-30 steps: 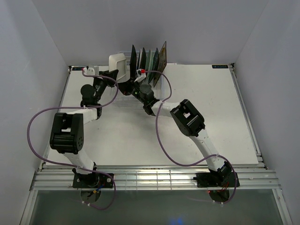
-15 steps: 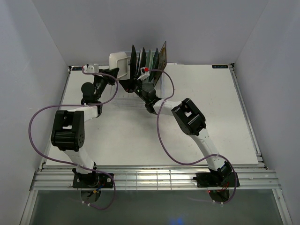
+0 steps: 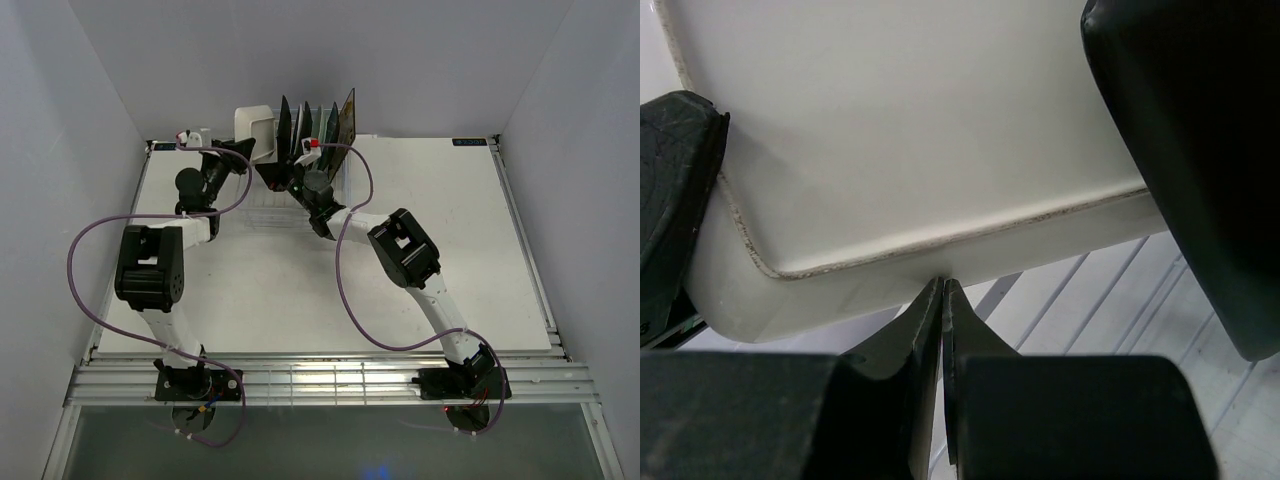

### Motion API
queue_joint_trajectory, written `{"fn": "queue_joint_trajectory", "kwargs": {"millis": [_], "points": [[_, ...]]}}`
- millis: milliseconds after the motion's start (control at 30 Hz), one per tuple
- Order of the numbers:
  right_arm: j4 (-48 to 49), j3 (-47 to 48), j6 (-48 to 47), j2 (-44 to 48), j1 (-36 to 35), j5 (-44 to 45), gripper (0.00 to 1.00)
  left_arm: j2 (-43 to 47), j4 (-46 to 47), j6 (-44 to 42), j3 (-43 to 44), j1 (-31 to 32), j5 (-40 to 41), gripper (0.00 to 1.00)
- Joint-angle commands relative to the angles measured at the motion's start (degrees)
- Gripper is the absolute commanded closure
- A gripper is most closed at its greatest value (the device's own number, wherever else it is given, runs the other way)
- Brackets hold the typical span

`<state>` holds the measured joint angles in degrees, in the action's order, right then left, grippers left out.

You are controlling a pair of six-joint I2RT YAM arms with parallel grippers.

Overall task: Load the plates into the dish rack
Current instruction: Insert the plate into the dish rack.

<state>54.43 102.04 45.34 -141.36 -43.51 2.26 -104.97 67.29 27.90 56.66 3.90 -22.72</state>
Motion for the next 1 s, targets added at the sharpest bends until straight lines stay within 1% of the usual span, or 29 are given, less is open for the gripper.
{"fn": "queue_joint_trajectory", "kwargs": {"millis": [0,233,367,500,600,633,700,833,867,967], "points": [[3.4,2.7,-1.4,3.5,0.1,1.6,0.92,0.7,29.0,0.8,5.3,0.3,-0.7,1.0],[4.4,0.2,-1.8,4.7,0.2,2.0,0.92,-3.8,28.9,2.6,10.4,0.5,-1.4,1.0],[7.4,-4.9,-1.9,7.0,0.3,1.8,0.92,-5.9,28.9,0.0,12.7,1.3,-1.5,1.0],[11.7,-14.0,-1.9,10.1,0.3,1.8,0.92,-8.5,28.7,-1.5,16.1,1.5,-1.9,1.0],[13.8,-18.1,-2.2,13.1,0.3,1.3,0.92,-10.4,28.7,-1.9,18.9,1.5,-2.2,1.0],[14.6,-21.2,-2.2,13.9,0.3,1.3,0.92,-10.7,28.6,-2.2,19.5,1.5,-2.2,1.0],[17.4,-24.2,-2.2,16.0,0.3,0.9,0.92,-11.5,28.6,-2.3,21.0,1.5,-2.3,1.0],[22.2,-31.8,-2.2,19.7,0.2,-0.2,0.92,-13.0,28.6,-2.4,22.7,1.6,-2.5,1.0],[23.9,-35.0,-2.3,20.5,0.2,-0.3,0.92,-13.4,28.7,-2.8,23.0,1.7,-2.6,1.0],[26.0,-41.0,-2.4,23.6,0.0,-0.9,0.92,-15.5,28.7,-3.1,24.5,1.8,-2.3,1.0]]}}
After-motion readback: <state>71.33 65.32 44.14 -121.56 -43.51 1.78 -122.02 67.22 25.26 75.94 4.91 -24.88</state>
